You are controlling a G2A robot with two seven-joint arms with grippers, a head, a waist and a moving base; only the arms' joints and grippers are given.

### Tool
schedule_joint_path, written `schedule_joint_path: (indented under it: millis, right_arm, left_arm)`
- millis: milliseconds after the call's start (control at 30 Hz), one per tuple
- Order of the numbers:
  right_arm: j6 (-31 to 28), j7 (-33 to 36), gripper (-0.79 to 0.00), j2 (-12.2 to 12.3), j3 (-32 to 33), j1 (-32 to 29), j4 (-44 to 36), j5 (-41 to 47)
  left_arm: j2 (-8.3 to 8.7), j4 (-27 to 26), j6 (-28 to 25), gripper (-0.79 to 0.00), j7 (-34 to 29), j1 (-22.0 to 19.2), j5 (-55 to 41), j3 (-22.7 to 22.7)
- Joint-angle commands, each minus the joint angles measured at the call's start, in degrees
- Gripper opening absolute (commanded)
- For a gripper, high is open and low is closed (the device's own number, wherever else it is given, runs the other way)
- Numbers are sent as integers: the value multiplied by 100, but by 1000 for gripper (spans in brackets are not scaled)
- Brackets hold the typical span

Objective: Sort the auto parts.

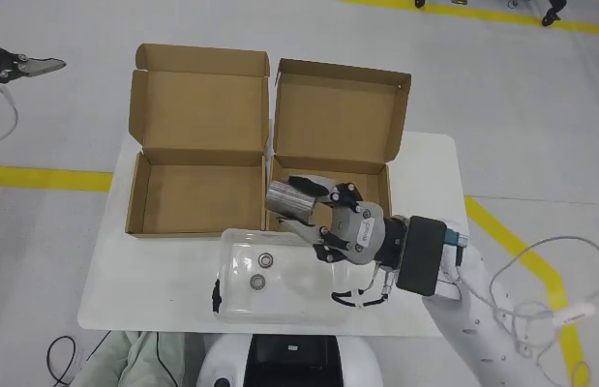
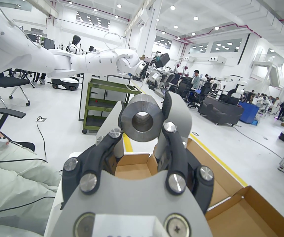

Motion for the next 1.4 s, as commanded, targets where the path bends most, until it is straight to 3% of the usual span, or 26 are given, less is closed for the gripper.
schedule_joint_path:
  millis: [0,533,967,1367]
  right_arm:
    - [-13,-2,-785,-13,2,110,-4,123]
    - [165,-68,-785,-85,-17,363,-28,141]
    - [351,316,-785,-10,249,-290,349,-172]
    - [1072,1038,-785,62,440,-966,517,-873]
  left_arm:
    - [0,0,0,0,0,0,0,0]
    - [0,0,0,0,0,0,0,0]
    - [0,0,0,0,0,0,0,0]
    - [0,0,0,0,0,0,0,0]
